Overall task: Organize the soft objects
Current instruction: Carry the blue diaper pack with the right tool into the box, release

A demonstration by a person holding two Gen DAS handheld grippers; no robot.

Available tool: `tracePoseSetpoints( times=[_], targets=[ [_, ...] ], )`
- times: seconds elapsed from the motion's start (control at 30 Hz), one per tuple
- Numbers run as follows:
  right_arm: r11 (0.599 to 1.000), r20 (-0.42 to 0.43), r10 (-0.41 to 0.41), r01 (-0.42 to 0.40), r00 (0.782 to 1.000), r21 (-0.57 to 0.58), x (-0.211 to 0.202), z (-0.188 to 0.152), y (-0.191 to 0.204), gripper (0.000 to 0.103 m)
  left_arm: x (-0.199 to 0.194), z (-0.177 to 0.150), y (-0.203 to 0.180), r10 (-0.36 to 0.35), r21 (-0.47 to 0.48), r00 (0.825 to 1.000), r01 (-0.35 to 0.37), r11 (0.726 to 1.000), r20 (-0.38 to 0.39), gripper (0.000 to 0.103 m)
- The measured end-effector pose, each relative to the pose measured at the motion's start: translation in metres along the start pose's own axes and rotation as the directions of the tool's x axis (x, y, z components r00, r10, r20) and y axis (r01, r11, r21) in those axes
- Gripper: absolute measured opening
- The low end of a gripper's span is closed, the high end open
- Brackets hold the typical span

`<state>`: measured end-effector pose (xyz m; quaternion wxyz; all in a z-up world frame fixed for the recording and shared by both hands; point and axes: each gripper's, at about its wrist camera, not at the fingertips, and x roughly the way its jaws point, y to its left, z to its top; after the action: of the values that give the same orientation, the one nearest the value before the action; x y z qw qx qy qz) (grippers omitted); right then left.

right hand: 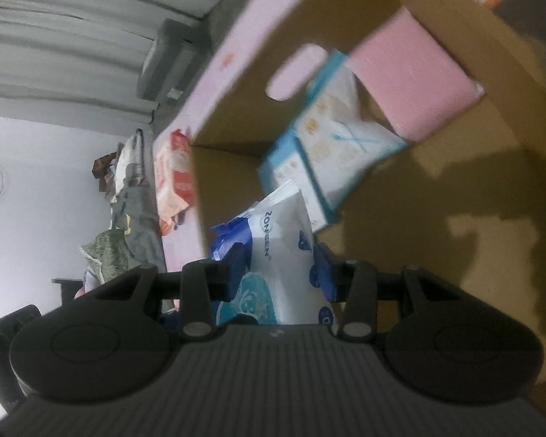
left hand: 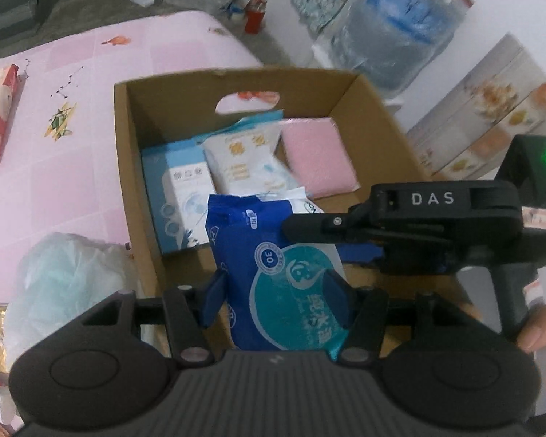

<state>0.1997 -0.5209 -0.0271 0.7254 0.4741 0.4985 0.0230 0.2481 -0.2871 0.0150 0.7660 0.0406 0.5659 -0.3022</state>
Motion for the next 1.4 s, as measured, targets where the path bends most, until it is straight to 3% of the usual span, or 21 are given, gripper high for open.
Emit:
tracePoseSetpoints(
  times=[0.17, 0.4, 0.67, 1.03, 1.2, 1.3, 1.4],
  targets=[
    [0.998, -0.057, -0.020, 0.023, 0.998, 0.050, 0.030, 0.003, -0.032, 0.041, 0.002, -0.002, 0.000, 0.019, 0.021, 1.000, -0.019, 1.000, 0.001, 0.058],
    [0.993, -0.042, -0.116, 0.117, 0.992, 0.014, 0.039, -0.001, -0.039, 0.041, -0.036, -0.007, 0.003, -0.021, 0.049, 0.997, 0.017, 0.999, 0.079, 0.061],
    [0.991, -0.044, -0.133, 0.134, 0.990, 0.022, 0.052, -0.016, -0.038, 0.039, -0.084, -0.027, 0.041, -0.055, -0.012, 0.982, 0.058, 0.998, 0.181, 0.062],
    [0.992, -0.025, -0.118, 0.119, 0.993, 0.052, 0.074, -0.028, -0.018, 0.039, -0.119, -0.068, 0.105, 0.009, -0.123, 0.960, 0.027, 0.992, 0.280, 0.063],
    [0.991, 0.007, -0.130, 0.130, 0.991, 0.037, 0.062, -0.028, -0.015, 0.046, -0.140, -0.098, 0.138, 0.063, -0.183, 0.934, 0.003, 0.983, 0.353, 0.066],
    [0.991, 0.073, -0.136, 0.137, 0.988, -0.005, 0.043, -0.030, -0.004, 0.054, -0.157, -0.124, 0.162, 0.113, -0.226, 0.903, -0.018, 0.974, 0.414, 0.071],
    [0.989, 0.135, -0.128, 0.136, 0.983, -0.051, 0.024, -0.034, 0.007, 0.058, -0.168, -0.150, 0.179, 0.203, -0.269, 0.872, -0.086, 0.959, 0.446, 0.071]
  ],
)
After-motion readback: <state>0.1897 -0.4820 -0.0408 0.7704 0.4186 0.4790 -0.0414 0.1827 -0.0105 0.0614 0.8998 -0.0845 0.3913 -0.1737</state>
